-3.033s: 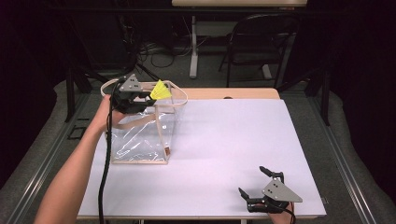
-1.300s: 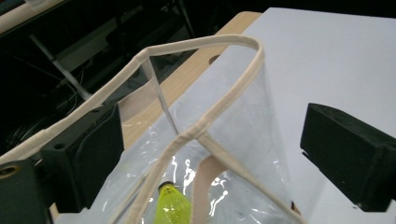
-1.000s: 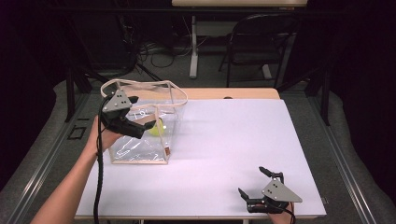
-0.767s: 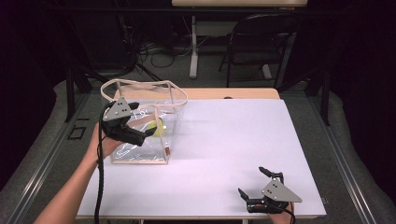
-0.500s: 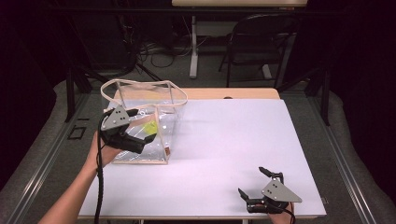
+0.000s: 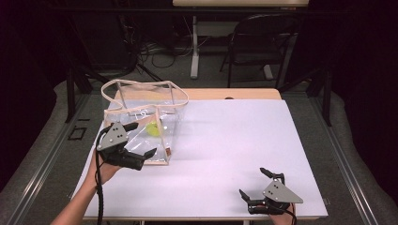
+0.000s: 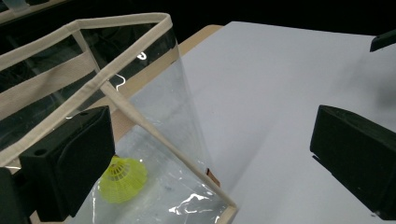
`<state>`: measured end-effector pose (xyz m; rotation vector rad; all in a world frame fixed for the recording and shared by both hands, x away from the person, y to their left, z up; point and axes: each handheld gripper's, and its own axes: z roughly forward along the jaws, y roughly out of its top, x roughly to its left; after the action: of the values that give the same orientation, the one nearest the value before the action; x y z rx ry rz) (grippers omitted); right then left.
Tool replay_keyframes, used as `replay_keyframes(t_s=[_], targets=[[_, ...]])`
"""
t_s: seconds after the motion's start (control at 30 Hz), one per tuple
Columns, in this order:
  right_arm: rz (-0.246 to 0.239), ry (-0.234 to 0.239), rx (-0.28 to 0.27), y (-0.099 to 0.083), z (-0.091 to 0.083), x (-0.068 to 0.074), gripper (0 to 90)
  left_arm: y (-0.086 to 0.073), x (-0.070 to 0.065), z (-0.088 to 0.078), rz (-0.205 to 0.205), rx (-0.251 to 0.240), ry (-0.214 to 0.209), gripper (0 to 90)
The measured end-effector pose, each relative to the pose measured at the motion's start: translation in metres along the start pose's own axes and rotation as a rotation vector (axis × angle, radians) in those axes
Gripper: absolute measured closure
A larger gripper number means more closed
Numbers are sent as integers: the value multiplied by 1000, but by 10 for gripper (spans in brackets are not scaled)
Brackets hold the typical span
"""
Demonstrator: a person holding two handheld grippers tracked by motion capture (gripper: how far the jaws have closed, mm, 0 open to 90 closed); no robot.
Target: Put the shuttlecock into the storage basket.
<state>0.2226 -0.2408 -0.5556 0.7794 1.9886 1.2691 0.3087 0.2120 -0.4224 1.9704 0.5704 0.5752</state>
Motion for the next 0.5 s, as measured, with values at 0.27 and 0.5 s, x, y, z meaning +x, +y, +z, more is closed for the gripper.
replay_keyframes(t_s=[0.27,0.5], targets=[[-3,0,-3,0,0,0,12,-18,-13,-2,-28,-7,-3,0],[-5,1,1,0,0,1,13,-35,-20,-5,-53,-20,5,0]])
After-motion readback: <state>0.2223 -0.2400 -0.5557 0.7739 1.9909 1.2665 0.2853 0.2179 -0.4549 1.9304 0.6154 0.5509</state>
